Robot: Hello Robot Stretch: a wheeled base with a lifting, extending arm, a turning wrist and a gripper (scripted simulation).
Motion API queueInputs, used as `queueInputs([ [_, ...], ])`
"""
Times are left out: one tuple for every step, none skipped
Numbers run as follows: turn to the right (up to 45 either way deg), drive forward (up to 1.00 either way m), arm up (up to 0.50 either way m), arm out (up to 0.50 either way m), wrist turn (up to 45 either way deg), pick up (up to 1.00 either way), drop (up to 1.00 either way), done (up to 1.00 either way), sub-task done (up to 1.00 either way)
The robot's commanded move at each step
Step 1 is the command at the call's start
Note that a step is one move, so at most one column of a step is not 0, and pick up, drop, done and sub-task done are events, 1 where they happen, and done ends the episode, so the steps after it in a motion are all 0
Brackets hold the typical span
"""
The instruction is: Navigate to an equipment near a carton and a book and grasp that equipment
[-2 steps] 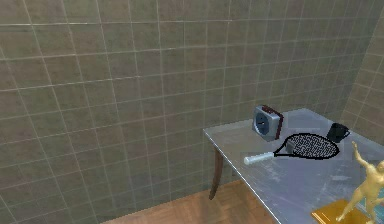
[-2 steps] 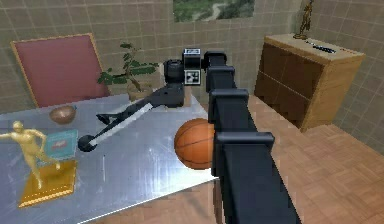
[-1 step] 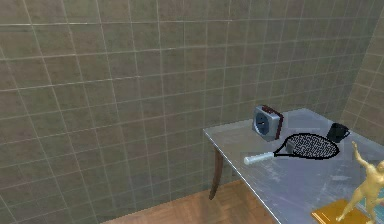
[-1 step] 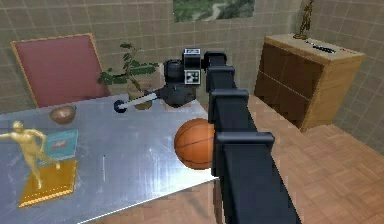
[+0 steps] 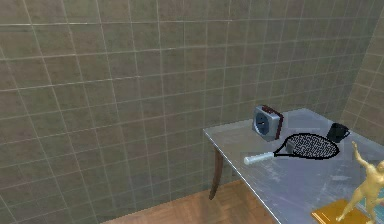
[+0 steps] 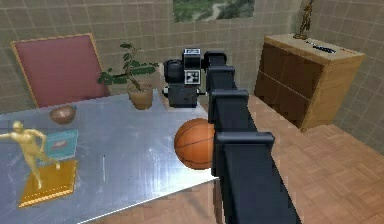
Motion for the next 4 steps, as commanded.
queueInputs([
  [0.0,0.00,0.00,0.00,15.0,0.00,0.00,0.00,0.00],
  [0.0,0.00,-0.30,0.00,0.0,0.00,0.00,0.00,0.00],
  [0.0,0.00,0.00,0.00,0.0,1.00,0.00,0.00,0.00],
  [0.0,0.00,0.10,0.00,0.0,0.00,0.00,0.00,0.00],
])
